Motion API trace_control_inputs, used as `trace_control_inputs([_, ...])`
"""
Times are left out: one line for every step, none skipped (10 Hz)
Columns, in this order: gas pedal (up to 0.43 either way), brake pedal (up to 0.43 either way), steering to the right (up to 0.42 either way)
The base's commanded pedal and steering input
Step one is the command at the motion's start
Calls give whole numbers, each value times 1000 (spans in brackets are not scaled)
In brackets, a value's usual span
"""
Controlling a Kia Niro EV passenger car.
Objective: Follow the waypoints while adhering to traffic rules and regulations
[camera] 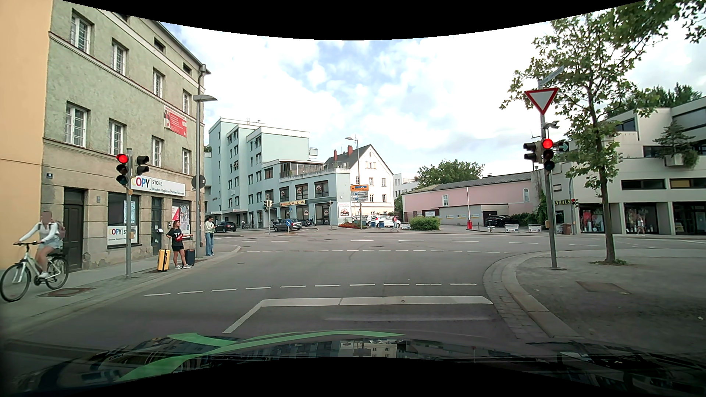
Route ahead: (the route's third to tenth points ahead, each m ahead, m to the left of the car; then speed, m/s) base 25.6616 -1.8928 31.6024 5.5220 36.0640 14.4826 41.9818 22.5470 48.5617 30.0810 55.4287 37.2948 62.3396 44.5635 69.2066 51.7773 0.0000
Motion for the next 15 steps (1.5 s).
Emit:
trace_control_inputs([0,476,8])
trace_control_inputs([0,470,8])
trace_control_inputs([0,470,8])
trace_control_inputs([0,470,8])
trace_control_inputs([0,476,7])
trace_control_inputs([0,470,8])
trace_control_inputs([0,470,7])
trace_control_inputs([0,470,8])
trace_control_inputs([0,470,7])
trace_control_inputs([0,470,8])
trace_control_inputs([0,476,7])
trace_control_inputs([0,470,7])
trace_control_inputs([0,470,7])
trace_control_inputs([0,470,7])
trace_control_inputs([0,470,7])
